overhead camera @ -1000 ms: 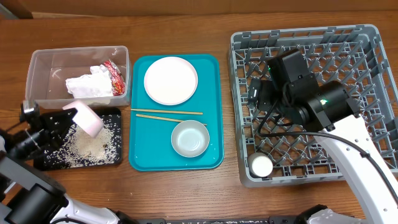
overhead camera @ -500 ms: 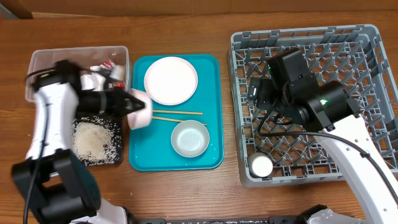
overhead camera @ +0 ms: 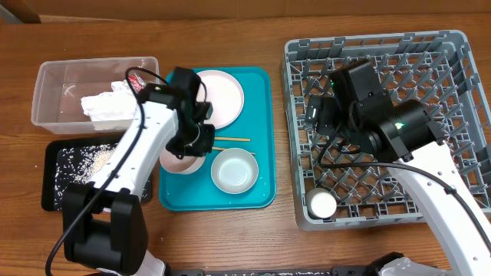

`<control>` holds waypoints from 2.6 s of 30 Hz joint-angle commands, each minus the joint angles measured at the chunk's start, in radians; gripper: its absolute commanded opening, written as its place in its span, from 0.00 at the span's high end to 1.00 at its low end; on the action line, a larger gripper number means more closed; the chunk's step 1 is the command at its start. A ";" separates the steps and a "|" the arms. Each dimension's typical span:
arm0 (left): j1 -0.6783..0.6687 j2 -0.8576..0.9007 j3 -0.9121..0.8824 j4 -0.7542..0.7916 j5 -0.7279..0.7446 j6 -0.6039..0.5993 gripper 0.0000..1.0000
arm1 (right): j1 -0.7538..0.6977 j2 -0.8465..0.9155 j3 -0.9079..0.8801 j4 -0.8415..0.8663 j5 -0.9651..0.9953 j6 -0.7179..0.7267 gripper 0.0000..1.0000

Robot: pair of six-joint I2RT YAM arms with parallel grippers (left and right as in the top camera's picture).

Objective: Sort waste into correct bins and load items into the dishwasher
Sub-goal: 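Return the emptied bowl to the teal tray with the left gripper, then grasp the white bowl on the teal tray with the right gripper, then place the white bowl in the rack's back left area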

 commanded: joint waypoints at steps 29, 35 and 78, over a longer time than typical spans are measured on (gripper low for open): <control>0.127 -0.005 0.439 -0.095 -0.078 -0.045 0.45 | 0.221 0.458 0.012 0.195 -0.279 -0.182 0.25; 0.214 -0.005 0.438 -0.047 -0.087 -0.045 0.16 | 0.231 0.583 0.012 0.192 -0.324 -0.253 0.45; 0.244 -0.005 0.437 -0.048 -0.087 -0.045 0.00 | -0.029 0.584 0.423 0.217 0.948 -0.102 0.96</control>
